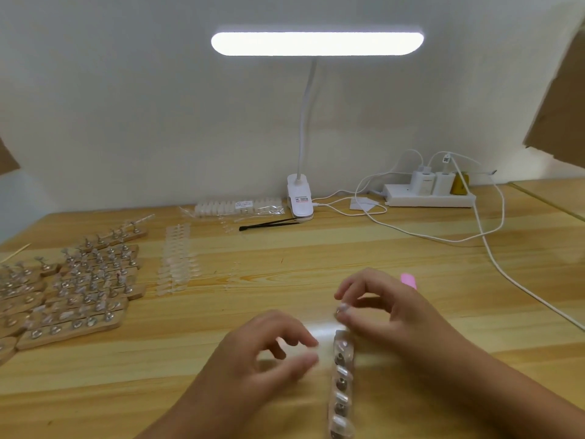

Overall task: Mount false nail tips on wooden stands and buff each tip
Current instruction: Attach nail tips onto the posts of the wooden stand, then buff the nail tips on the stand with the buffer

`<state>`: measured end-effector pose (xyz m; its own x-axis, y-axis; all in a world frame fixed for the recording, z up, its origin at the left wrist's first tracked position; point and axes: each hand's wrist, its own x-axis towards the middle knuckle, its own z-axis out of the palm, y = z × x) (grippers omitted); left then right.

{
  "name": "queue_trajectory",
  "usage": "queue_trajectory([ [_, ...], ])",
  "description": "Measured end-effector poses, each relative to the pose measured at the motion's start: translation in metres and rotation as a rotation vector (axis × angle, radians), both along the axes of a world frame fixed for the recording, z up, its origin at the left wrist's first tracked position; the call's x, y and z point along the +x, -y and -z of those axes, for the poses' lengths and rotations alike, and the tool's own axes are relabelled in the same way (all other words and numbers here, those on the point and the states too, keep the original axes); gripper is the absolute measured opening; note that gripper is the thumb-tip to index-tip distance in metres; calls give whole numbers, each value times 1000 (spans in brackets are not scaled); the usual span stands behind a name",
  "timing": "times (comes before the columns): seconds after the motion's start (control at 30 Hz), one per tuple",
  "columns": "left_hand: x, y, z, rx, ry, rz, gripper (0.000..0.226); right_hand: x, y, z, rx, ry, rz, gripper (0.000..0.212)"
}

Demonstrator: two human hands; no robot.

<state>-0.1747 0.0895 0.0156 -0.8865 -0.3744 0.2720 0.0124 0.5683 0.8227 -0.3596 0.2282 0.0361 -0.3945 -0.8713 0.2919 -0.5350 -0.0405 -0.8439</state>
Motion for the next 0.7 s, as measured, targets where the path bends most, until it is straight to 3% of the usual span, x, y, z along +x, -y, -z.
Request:
queue_trajectory([
  [0.07, -1, -3, -7, 349, -49, -62, 33, 13, -2, 0, -73, -280, -9, 15],
  [0.13, -2, -10, -11, 518, -73, -58, 35, 23, -2, 2, -128, -288, -87, 10],
  [0.27, -1, -20, -17, 590, -97, -39, 24, 34, -2, 1, -192, -236, -124, 9],
  [0.4, -1, -21, -17, 633, -102, -9, 36, 34, -1, 2, -185, -198, -100, 12],
  [0.57, -2, -18, -17, 677, -48, -7, 35, 32, -1, 6, -162, -226, -101, 11],
  [0.7, -4, -15, -14, 680, -41, -74, 17, 23, -1, 1, -88, -217, -226, 4],
])
